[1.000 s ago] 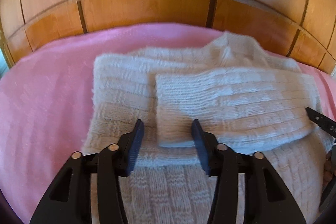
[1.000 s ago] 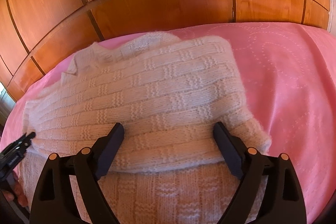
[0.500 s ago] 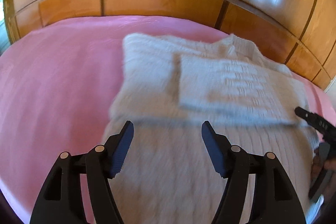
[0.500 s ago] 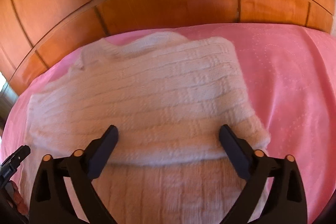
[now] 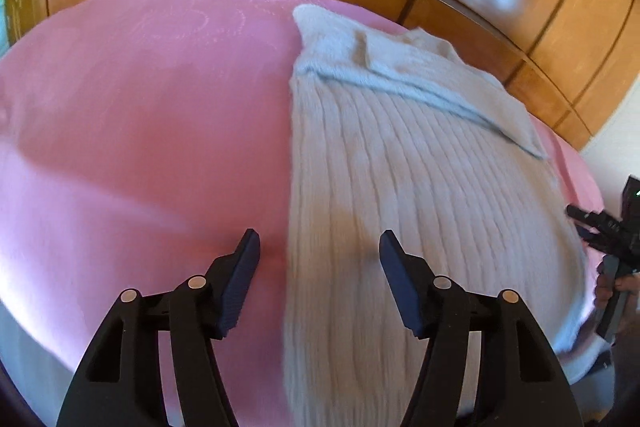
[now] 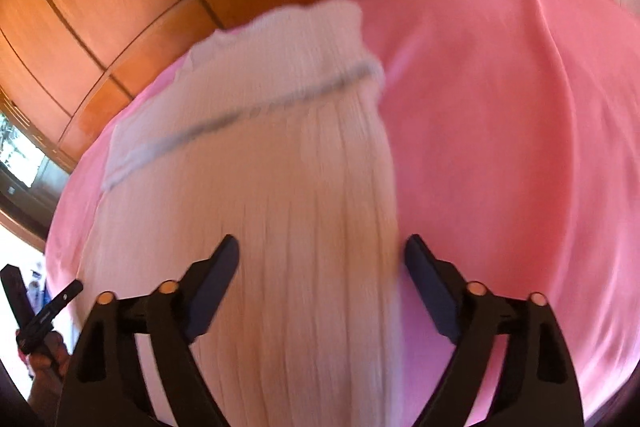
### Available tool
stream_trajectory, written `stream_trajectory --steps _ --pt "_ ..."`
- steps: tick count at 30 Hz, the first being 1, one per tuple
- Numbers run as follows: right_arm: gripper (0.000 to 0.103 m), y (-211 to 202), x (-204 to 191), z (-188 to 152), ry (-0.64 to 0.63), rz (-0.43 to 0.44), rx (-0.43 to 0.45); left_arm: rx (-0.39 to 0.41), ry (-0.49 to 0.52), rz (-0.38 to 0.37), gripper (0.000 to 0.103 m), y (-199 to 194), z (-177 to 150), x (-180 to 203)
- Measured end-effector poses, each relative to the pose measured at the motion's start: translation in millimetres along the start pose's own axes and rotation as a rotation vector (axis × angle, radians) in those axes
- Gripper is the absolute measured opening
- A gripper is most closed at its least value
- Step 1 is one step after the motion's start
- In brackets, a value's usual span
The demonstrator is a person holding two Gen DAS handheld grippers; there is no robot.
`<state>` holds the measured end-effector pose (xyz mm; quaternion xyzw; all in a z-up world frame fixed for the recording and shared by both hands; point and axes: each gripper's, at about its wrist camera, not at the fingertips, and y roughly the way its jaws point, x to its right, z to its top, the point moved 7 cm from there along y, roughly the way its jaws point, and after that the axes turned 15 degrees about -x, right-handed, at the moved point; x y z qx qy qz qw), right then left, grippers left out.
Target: Fold small clothes
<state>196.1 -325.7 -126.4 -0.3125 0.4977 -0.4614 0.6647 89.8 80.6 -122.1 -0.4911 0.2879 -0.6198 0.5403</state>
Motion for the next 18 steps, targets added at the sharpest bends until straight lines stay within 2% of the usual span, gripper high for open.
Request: stream_trajectory --steps 4,5,6,7,9,10,11,12,15,18 --pt "0.071 -13 0 -52 -0.019 0.008 -0.02 -0.046 0.013 -0.024 0.057 -8 -34 0" --pt "0.067 -16 -2 -64 -0.02 0.018 -0.034 -0.062 0.011 -0.041 0.05 -9 -41 -1" --pt "0.064 -18 -3 -75 -0.022 0.023 -0.049 -0.096 0.004 -0.079 0.048 -7 -49 1" --pt "0.057 -19 -4 -84 -0.025 0.025 -0.063 -0.113 0.001 -0.099 0.047 -6 -53 2" --pt "0.039 -16 -6 -103 -0.024 0.04 -0.108 -0.141 0.023 -0.115 0.035 -4 -63 8" --pt "0.032 -14 -7 -107 -0.024 0.047 -0.127 -0.152 0.035 -0.118 0.02 -3 -66 9" --pt "0.016 -11 -8 -113 -0.027 0.055 -0.152 -0.168 0.039 -0.137 0.009 -2 -67 11" --pt "0.01 -10 -10 -116 -0.031 0.063 -0.169 -0.168 0.038 -0.155 0.007 -4 -67 11" --pt "0.008 -21 -26 -107 -0.065 0.11 -0.152 -0.137 0.051 -0.245 0.006 -23 -57 17" --pt "0.008 -48 -47 -77 -0.09 0.211 -0.058 -0.081 0.037 -0.348 0.005 -47 -38 20"
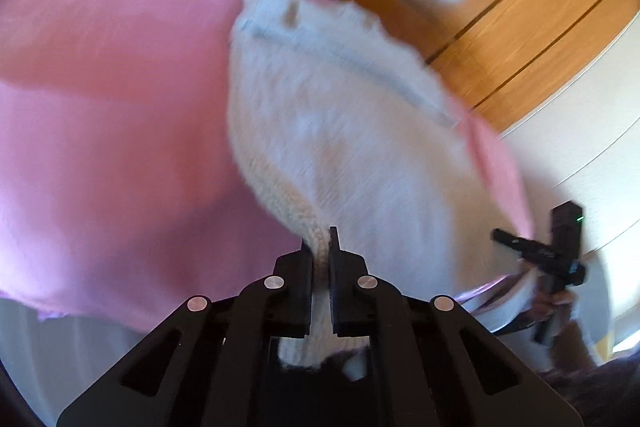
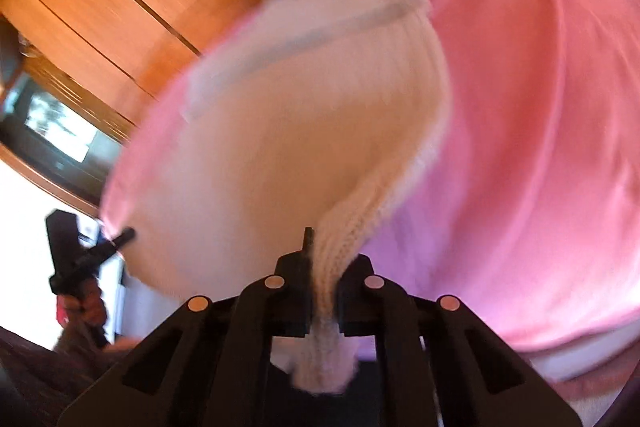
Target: Fold small clothes
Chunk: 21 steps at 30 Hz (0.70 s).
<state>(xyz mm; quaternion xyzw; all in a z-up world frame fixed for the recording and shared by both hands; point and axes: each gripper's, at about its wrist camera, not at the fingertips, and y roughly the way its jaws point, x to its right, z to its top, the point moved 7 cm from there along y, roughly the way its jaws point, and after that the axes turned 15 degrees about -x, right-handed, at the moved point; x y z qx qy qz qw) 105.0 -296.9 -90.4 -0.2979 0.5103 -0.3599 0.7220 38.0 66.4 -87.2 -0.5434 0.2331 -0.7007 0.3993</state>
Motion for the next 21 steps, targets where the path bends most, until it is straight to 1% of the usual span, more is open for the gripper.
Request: stream_trajectory --steps 2,4,5,6,7,8,10,12,14,15,16,17,18,19,20,21 --pt "0.008 -7 -10 23 -0.015 0.027 0.05 0.041 -0.002 -0.042 0.005 -10 17 5" --pt "0.008 -9 -11 45 -0.017 0.042 0.083 0.072 -0.004 -0.067 0.005 -14 38 8" --pt "0.008 -7 -9 63 -0.014 0.028 0.102 0.08 -0.008 -0.071 0.005 -13 48 9" --pt "0.008 -4 -5 73 -0.007 0.018 0.109 0.087 -0.012 -0.078 0.005 -11 60 8" --pt "0.008 2 2 90 0.015 0.012 0.112 0.095 -0.015 -0.085 0.005 -9 70 8" --pt "0.008 6 6 100 0.031 0.01 0.113 0.105 -0.028 -0.086 0.005 -4 87 6" --pt "0.008 16 22 120 0.075 -0.004 0.113 0.107 -0.056 -0.078 0.005 6 113 -2" --pt "0.008 26 37 142 0.115 -0.023 0.111 0.112 -0.083 -0.048 0.005 16 134 -9" --pt "0.008 30 50 155 0.141 -0.038 0.103 0.118 -0.111 -0.014 0.005 27 159 -18" --pt "0.011 31 56 162 0.149 -0.029 0.098 0.114 -0.137 0.002 0.006 32 168 -23" --pt "0.016 33 58 165 0.158 -0.018 0.097 0.107 -0.16 0.013 0.011 35 174 -28" --pt "0.038 33 61 168 0.169 0.005 0.099 0.103 -0.209 0.02 0.029 36 181 -40" --pt "0.069 29 63 169 0.174 0.024 0.108 0.115 -0.243 0.015 0.041 34 183 -47" --pt "0.078 23 63 168 0.179 0.033 0.131 0.149 -0.28 -0.004 0.06 29 185 -56" --pt "0.082 13 63 164 0.176 0.034 0.165 0.168 -0.294 -0.011 0.064 25 183 -61" --pt "0.085 6 63 157 0.165 0.034 0.171 0.174 -0.301 -0.008 0.064 21 179 -66"
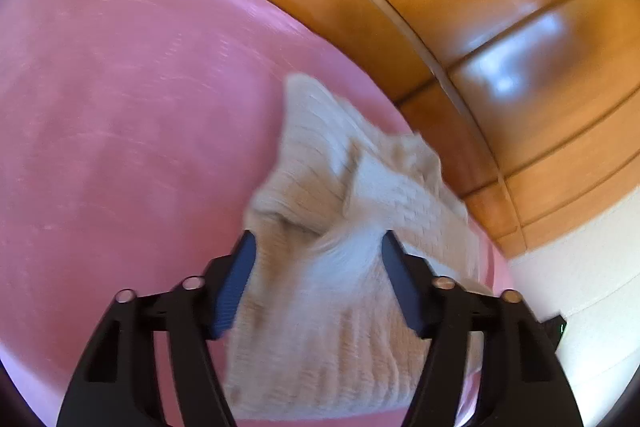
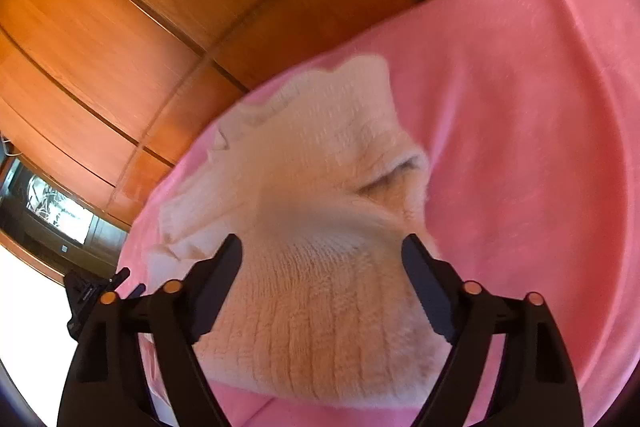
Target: Fold small clothes
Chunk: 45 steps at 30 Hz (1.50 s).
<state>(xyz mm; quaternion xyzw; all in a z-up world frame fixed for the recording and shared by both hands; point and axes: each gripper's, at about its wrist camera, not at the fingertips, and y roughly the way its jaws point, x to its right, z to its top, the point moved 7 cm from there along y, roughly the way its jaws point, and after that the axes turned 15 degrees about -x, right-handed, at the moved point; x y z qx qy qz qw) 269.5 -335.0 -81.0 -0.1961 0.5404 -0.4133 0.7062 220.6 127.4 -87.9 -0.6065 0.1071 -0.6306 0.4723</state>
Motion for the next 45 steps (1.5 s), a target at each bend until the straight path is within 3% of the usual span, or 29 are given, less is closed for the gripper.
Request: stream_trajectory --steps 3,7,9,12,13,14,15,16,18,25,32,35,37,39,41,45 --pt "0.088 -19 11 -16 -0.019 -0.049 0.015 -0.021 0.03 0.04 0.065 -6 -16 -18" --pt "0.086 -22 22 -52 -0.066 -0.138 -0.013 -0.095 0.091 0.041 0.07 -5 -56 -31" --pt "0.074 -8 23 -67 -0.085 -0.162 -0.051 -0.085 0.16 0.059 0.07 -6 -74 -27" --pt "0.065 14 22 -79 -0.099 -0.209 -0.063 -0.079 0.227 0.094 0.07 0 -89 -18" --pt "0.062 17 20 -79 -0.107 -0.236 -0.044 -0.085 0.241 0.095 0.064 3 -91 -13" --pt "0.048 18 19 -78 -0.103 -0.24 -0.038 -0.109 0.27 0.099 0.039 9 -94 -6" --pt "0.027 17 18 -77 -0.093 -0.23 -0.039 -0.129 0.29 0.126 0.027 13 -95 -3" --pt "0.022 17 17 -77 -0.084 -0.215 -0.042 -0.137 0.303 0.149 0.018 16 -97 -2" --pt "0.018 9 7 -79 -0.107 -0.235 -0.023 -0.123 0.317 0.147 0.014 12 -99 1" --pt "0.015 -31 -13 -108 -0.13 -0.152 0.041 -0.101 0.299 0.081 0.011 -14 -111 3" --pt "0.014 -53 -8 -158 -0.1 -0.118 -0.014 -0.148 0.276 0.064 0.011 -49 -153 -9" --pt "0.015 -50 -1 -183 -0.084 -0.137 -0.077 -0.163 0.269 0.146 0.016 -53 -166 -19" --pt "0.019 -48 3 -186 -0.079 -0.167 -0.092 -0.107 0.267 0.25 0.018 -60 -161 -22" --pt "0.036 -54 4 -181 -0.082 -0.218 -0.059 -0.041 0.296 0.29 0.021 -71 -150 -13" --pt "0.044 -67 -2 -166 -0.102 -0.273 0.011 0.002 0.354 0.259 0.031 -78 -141 7" --pt "0.044 -59 -40 -143 -0.212 -0.253 0.043 -0.027 0.528 0.213 0.031 -46 -129 57"
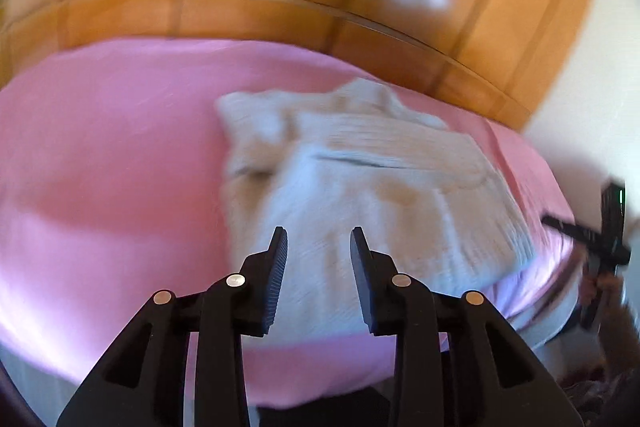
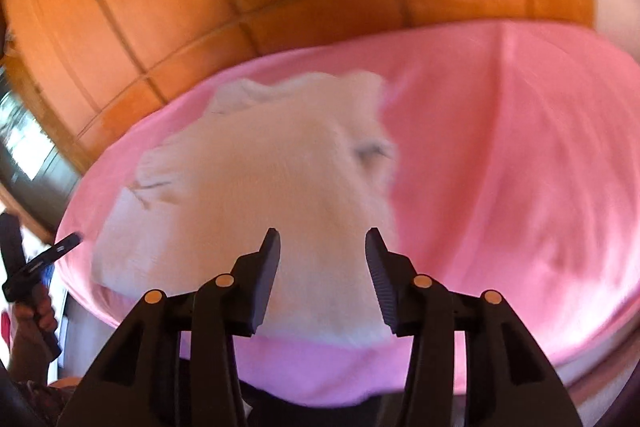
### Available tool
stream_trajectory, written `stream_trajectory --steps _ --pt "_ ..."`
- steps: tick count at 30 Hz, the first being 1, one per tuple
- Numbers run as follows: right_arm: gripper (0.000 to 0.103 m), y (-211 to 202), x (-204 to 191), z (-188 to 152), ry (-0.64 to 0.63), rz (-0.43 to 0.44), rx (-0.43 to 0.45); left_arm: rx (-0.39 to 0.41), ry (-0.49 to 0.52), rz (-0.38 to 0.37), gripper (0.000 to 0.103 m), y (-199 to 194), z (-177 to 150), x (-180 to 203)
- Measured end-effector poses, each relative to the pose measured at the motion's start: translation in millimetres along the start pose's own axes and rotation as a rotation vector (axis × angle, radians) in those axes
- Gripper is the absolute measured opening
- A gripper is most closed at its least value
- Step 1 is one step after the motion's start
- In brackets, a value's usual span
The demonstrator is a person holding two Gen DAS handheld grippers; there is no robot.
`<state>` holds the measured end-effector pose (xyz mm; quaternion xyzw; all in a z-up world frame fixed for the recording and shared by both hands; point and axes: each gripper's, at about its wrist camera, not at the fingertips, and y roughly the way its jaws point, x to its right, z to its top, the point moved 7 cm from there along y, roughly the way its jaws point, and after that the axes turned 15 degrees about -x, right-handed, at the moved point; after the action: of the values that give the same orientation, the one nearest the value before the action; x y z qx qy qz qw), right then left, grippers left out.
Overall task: Fold small clothes
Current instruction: 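Grasp the sweater edge with the left gripper and adjust the fold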
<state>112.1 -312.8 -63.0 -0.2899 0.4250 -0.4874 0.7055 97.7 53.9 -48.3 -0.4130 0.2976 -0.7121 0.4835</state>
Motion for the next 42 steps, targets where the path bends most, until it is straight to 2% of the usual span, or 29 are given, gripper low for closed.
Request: stream_trajectory --steps 4,8,9,10,11,12,14,18,20,24,26,27,28,31,32,33,35,37,40,42 --pt "0.044 45 -52 21 -0.131 0.039 -0.054 -0.086 0.122 -0.003 0.038 56 21 34" --pt "0.043 101 -86 30 -0.209 0.006 -0.132 -0.17 0.156 0.016 0.037 103 26 44" --pt "0.042 110 -84 29 -0.218 -0.002 -0.143 -0.172 0.165 0.014 0.033 109 26 46" --pt "0.036 120 -85 28 -0.238 -0.023 -0.155 -0.163 0.17 0.015 0.014 113 28 46" --pt "0.017 123 -83 25 -0.257 -0.037 -0.155 -0.152 0.167 0.013 0.004 111 29 45" --pt "0.006 122 -84 23 -0.27 -0.042 -0.148 -0.138 0.159 -0.001 0.004 108 28 44" --pt "0.005 115 -85 26 -0.272 -0.042 -0.128 -0.084 0.141 -0.023 0.003 96 32 44" --pt "0.004 80 -83 44 -0.241 -0.009 -0.03 0.029 0.072 -0.08 0.003 61 47 40" --pt "0.004 78 -79 53 -0.227 -0.016 -0.002 0.07 0.061 -0.059 0.003 54 57 37" --pt "0.004 119 -68 58 -0.17 -0.037 -0.06 0.029 0.037 0.027 0.003 90 70 27" --pt "0.005 135 -58 52 -0.143 -0.044 -0.09 -0.067 0.021 0.093 0.004 122 63 18" --pt "0.005 137 -56 52 -0.123 -0.031 -0.08 -0.094 0.01 0.094 0.004 131 59 16" --pt "0.007 136 -56 52 -0.112 -0.017 -0.072 -0.071 0.017 0.103 0.004 131 57 16" --pt "0.019 128 -53 50 -0.088 0.025 -0.074 -0.082 0.007 0.102 0.005 125 58 15" --pt "0.023 123 -52 48 -0.089 0.031 -0.074 -0.088 -0.001 0.1 0.009 121 59 14" --pt "0.033 119 -53 49 -0.094 0.037 -0.07 -0.086 -0.005 0.098 0.013 116 59 14" --pt "0.045 100 -54 49 -0.097 0.045 -0.037 -0.061 0.005 0.113 0.032 101 61 16" --pt "0.045 83 -48 49 -0.097 0.035 -0.006 -0.021 0.02 0.145 0.043 85 60 14" --pt "0.055 61 -30 53 -0.083 -0.03 0.041 -0.002 0.033 0.211 0.046 75 60 5" --pt "0.064 55 -18 53 -0.072 -0.078 0.055 0.008 0.037 0.256 0.058 68 58 -5"
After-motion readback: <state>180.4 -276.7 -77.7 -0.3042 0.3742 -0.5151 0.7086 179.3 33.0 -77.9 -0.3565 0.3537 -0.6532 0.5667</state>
